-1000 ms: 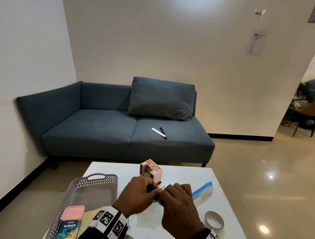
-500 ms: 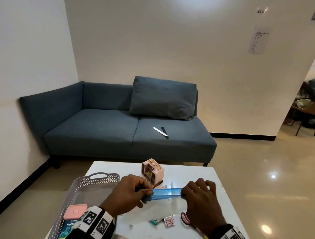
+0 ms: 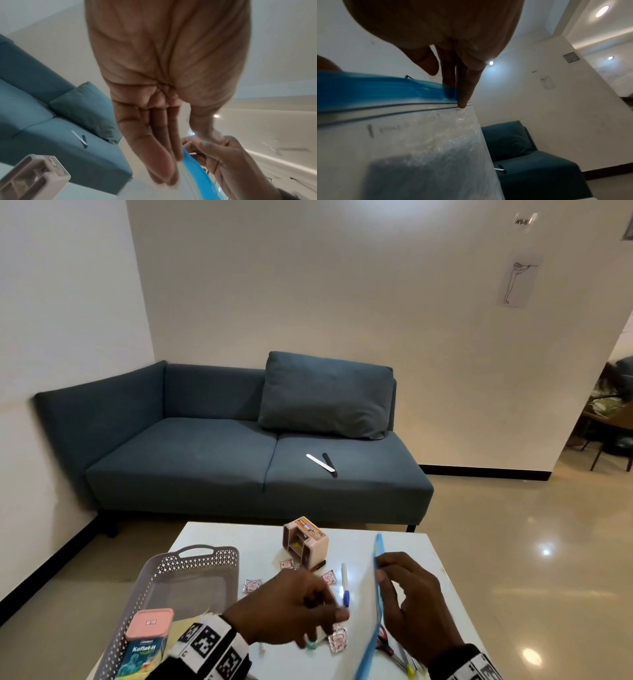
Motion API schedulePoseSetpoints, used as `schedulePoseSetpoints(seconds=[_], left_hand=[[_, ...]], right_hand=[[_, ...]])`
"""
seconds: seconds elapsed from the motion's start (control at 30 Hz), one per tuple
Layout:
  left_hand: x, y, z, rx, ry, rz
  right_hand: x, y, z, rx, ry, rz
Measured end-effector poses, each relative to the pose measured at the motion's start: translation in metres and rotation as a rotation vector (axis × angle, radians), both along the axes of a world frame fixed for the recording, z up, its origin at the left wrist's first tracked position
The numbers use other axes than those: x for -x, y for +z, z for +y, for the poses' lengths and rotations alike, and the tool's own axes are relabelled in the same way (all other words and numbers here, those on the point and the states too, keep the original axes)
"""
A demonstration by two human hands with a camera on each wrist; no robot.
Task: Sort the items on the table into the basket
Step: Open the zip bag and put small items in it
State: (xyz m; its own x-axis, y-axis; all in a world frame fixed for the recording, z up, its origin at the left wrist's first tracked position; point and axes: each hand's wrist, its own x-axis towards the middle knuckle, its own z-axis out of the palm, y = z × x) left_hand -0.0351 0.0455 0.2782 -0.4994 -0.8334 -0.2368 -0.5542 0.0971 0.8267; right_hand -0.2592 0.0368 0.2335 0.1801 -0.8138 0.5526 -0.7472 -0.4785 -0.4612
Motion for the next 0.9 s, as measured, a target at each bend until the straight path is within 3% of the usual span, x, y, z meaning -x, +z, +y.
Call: schedulePoseSetpoints(seconds=[0.13,0.23,0.33,0.43,0.53,0.63,0.77,0.9], left_hand=[[0.022,-0.006,-0.003,0.085,0.274,0.206],[0.026,-0.007,-0.006,0.068,0.450,0.310],[0.024,-0.009,-0.008,0.021,0.521,0.422],[0.026,-0.011,-0.007,0.077,0.550,0.377],[0.025,-0.013,-0.006,0.128,0.573,0.338],[0.022,-0.013,-0.006,0.143,0.584,0.300],[0.023,-0.015,-0.007,0.204,0.556,0.112],[0.024,-0.016,-0.011,0.214,0.567,0.034]], right_hand=[[-0.029,0.000,0.007,-0.042,0.205,-0.002],[-0.037,-0.004,0.005,-0.050,0.209,-0.055],[-0.038,-0.003,0.004,-0.023,0.192,-0.123],[-0.043,0.001,0.008,-0.005,0.140,-0.182],[-0.048,0.008,0.008,-0.151,-0.034,-0.296],[-0.046,0.010,0.005,-0.266,-0.061,-0.211],[-0.051,0.011,0.007,-0.258,-0.077,-0.122],[-0.060,0.012,0.013,-0.221,-0.121,-0.124]])
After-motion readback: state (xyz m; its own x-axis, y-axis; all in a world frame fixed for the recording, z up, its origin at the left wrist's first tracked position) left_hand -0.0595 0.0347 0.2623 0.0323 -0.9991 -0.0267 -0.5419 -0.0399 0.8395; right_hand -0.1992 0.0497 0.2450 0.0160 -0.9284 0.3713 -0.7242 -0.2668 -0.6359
